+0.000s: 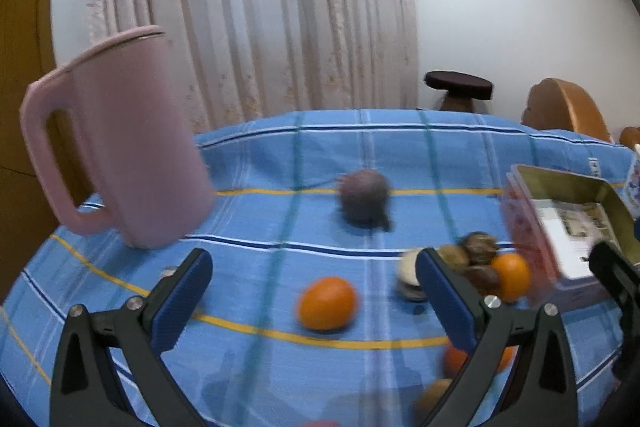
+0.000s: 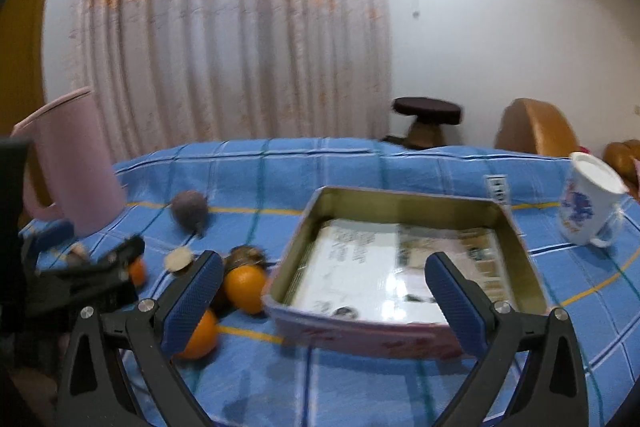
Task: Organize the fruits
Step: 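Grasp the large orange with the right tool while the left tool grasps the cut slice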
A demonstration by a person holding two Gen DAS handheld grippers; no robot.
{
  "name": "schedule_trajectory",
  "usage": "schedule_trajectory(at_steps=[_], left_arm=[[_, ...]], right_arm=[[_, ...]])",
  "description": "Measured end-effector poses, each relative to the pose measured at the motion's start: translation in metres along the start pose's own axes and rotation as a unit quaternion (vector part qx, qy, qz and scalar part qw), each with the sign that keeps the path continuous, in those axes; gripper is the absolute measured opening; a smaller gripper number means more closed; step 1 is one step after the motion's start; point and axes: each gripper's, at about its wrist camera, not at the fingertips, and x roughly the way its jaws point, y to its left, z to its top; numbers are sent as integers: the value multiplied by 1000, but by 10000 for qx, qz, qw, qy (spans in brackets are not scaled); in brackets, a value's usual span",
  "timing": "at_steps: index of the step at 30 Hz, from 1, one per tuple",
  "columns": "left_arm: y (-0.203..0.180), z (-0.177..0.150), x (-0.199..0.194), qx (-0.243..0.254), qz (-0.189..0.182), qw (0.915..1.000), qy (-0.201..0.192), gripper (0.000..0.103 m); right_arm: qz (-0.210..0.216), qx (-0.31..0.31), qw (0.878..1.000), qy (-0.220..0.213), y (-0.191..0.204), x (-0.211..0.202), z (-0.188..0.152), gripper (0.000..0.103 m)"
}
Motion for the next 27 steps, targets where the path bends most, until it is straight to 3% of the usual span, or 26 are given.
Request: schedule_trajectory(at_steps=[4,7,8,9,13,20,22,27], left_arm=[[47,-3,-1,-360,119,9992,92,103],[85,-7,-2,-663,168,9975,191,103],[95,-9,-4,-689,185,9973,198,103],[105,-12,-7,-652,278,9973,196,103],[124,-23,-11,-340,386,9983,270,103],[120,-27,3,-189,-65,9973,708,102],[117,-22,12,-223,-77,9967,783,102],[111,-9,45,-283,-5,9931,1136,88]], right_arm=[[775,-96,9963,346,17,1,-7,97],[1091,-371,9912,648,36,5,-14,67],[1142,-475,9891,804,41,10,-17,52],[1184,-510,9874,922,44,13,-20,48],[1476,-341,9796,1323,46,27,-26,48],[1846,-85,9684,1676,54,44,-27,49],[1786,-134,9685,1728,58,47,-28,50],[1828,-67,9655,1851,57,54,-28,50]])
